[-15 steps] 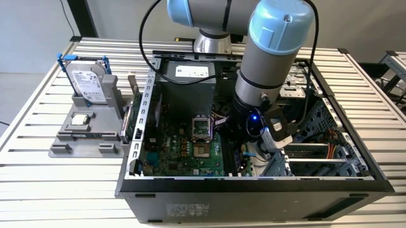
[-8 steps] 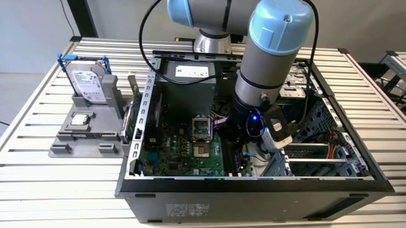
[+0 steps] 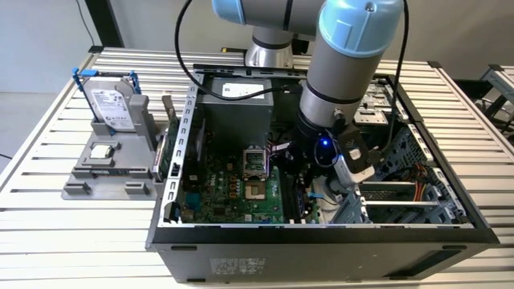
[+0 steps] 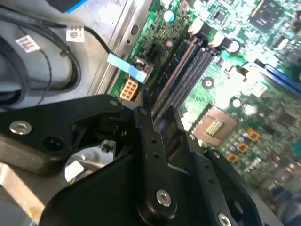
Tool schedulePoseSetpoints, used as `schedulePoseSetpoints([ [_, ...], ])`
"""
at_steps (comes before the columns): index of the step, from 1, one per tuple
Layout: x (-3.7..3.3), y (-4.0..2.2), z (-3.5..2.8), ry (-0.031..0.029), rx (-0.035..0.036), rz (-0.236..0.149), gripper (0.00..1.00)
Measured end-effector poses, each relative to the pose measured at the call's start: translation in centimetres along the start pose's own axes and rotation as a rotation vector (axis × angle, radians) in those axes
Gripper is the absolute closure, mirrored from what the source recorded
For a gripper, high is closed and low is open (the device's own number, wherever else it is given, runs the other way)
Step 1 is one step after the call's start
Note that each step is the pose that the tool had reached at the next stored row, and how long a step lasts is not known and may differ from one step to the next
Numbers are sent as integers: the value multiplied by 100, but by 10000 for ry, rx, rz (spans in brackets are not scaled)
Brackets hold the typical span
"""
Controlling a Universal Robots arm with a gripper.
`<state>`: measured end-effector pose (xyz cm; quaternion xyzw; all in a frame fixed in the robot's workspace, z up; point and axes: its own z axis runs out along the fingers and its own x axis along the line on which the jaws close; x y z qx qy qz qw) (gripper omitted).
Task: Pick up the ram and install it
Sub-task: 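Insert the ram into the slot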
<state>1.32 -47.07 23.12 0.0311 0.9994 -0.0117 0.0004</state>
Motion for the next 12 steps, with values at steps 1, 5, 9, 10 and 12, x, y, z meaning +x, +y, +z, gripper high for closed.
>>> schedulePoseSetpoints([
  [1,0,-1,-45,0,-4,1,0],
  [5,-1,-4,-202,0,-2,16,0],
  [9,-1,-4,-205,0,-23,17,0],
  [10,-1,-4,-206,0,-23,17,100],
  [12,0,-4,-207,0,-22,18,100],
])
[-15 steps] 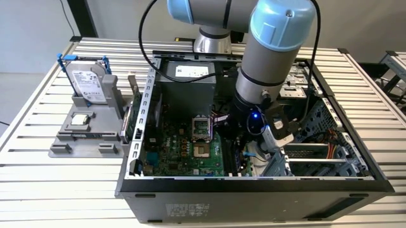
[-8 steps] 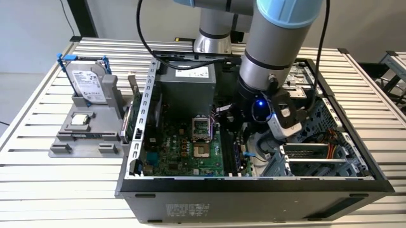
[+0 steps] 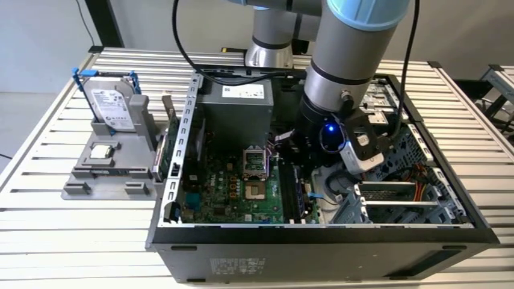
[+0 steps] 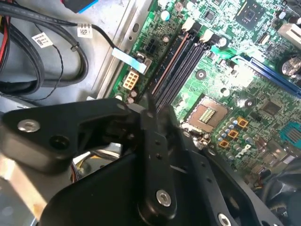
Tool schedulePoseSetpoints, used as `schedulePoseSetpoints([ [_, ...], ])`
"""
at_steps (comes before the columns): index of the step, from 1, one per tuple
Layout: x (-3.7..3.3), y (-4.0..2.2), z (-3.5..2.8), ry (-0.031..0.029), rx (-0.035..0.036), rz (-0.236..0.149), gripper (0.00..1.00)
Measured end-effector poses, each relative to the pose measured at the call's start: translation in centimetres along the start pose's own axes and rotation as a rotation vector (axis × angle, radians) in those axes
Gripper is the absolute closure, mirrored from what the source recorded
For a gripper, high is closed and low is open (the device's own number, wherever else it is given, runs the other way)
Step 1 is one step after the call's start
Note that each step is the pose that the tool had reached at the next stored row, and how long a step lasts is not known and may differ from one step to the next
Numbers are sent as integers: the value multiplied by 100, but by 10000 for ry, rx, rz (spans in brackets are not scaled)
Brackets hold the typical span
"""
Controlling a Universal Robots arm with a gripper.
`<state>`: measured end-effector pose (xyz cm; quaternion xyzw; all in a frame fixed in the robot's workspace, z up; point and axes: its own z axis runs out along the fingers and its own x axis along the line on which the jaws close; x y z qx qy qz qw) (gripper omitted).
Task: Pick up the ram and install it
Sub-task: 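Insert the ram into the slot, then press down the ram until it locks into place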
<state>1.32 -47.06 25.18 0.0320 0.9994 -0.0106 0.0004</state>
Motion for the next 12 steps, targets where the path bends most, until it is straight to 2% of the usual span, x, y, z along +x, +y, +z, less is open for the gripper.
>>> schedulePoseSetpoints([
  [12,0,0,0,0,-5,0,100],
])
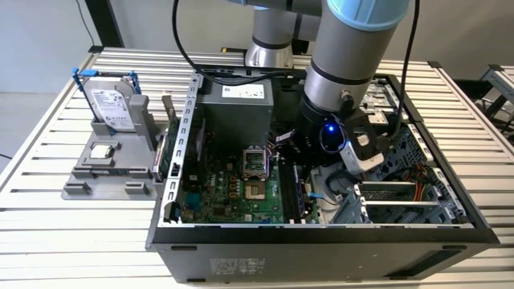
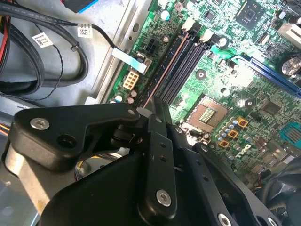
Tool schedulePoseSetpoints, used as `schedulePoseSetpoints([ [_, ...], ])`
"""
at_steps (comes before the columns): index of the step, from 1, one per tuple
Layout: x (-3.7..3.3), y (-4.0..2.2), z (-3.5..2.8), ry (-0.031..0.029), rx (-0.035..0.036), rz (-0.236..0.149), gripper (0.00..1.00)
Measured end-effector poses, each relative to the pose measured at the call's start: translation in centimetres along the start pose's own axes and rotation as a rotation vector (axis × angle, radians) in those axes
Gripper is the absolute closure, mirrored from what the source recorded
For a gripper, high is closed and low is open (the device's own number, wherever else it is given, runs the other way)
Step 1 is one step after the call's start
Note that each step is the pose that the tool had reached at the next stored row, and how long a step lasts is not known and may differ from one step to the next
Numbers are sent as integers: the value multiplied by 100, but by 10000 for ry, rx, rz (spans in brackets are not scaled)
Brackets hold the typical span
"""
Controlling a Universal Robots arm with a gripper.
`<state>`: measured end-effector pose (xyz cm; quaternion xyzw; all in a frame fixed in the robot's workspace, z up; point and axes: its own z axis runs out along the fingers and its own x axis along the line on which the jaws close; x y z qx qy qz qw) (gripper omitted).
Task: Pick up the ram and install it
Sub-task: 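Press down the ram until it locks into place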
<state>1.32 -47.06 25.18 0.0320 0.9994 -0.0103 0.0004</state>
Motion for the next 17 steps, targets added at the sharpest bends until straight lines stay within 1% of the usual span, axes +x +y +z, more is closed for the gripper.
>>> schedulePoseSetpoints([
  [3,0,0,0,0,-1,-1,100],
  [5,0,0,-1,-3,0,-160,100],
  [13,0,0,-8,-30,1,-1430,100],
  [17,0,0,-10,-45,0,-2169,100],
])
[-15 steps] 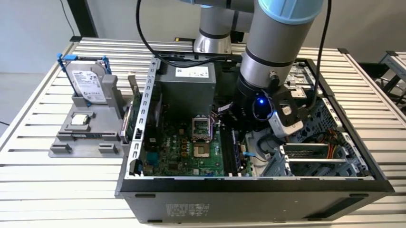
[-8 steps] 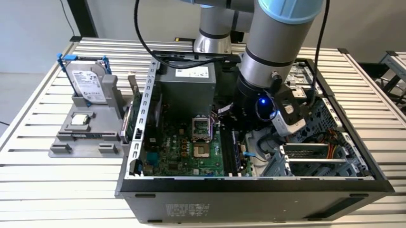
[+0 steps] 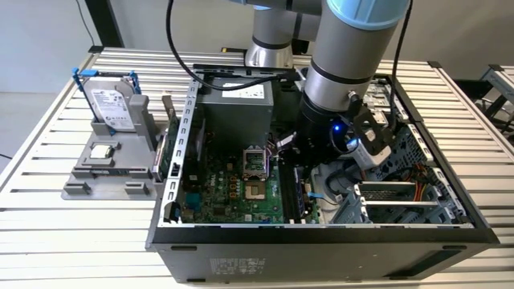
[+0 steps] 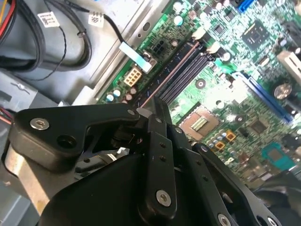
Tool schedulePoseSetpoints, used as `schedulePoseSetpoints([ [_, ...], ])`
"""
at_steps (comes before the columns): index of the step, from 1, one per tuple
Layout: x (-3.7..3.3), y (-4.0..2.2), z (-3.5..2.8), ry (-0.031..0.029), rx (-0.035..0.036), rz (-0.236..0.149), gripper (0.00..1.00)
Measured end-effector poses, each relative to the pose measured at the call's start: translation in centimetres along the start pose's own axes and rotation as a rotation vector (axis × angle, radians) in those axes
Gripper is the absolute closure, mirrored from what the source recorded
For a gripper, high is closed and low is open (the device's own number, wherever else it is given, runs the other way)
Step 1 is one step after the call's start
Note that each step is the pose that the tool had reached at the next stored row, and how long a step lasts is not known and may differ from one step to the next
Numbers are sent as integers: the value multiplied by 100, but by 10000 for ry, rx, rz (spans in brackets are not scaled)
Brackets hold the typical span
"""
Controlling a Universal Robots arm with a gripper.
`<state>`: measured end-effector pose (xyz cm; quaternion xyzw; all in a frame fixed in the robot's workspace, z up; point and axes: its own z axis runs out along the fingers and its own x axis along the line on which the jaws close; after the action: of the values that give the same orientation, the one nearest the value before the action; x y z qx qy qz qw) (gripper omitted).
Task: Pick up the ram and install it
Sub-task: 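Press down the ram until it locks into place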
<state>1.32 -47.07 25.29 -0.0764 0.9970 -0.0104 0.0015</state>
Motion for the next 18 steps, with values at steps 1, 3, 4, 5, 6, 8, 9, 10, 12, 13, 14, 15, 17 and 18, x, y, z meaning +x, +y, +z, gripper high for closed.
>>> schedulePoseSetpoints([
  [1,0,0,0,-4,-1,-178,100],
  [3,0,0,-1,-11,-1,-551,100],
  [4,0,0,-2,-11,-1,-703,100],
  [5,0,0,-2,-12,-3,-832,100],
  [6,0,0,-3,-11,-8,-936,100],
  [8,1,0,-15,-5,-34,-1095,100],
  [9,0,0,-23,-5,-60,-1159,100],
  [10,-1,-1,-34,-2,-79,-1221,100],
  [12,-1,-1,-56,6,-104,-1374,100],
  [13,-1,-1,-60,5,-113,-1481,100],
  [14,-1,-1,-62,4,-121,-1584,100],
  [15,-2,-1,-66,3,-130,-1689,100],
  [17,-2,-1,-71,1,-151,-1879,100],
  [18,-2,-1,-73,-1,-162,-1964,100],
])
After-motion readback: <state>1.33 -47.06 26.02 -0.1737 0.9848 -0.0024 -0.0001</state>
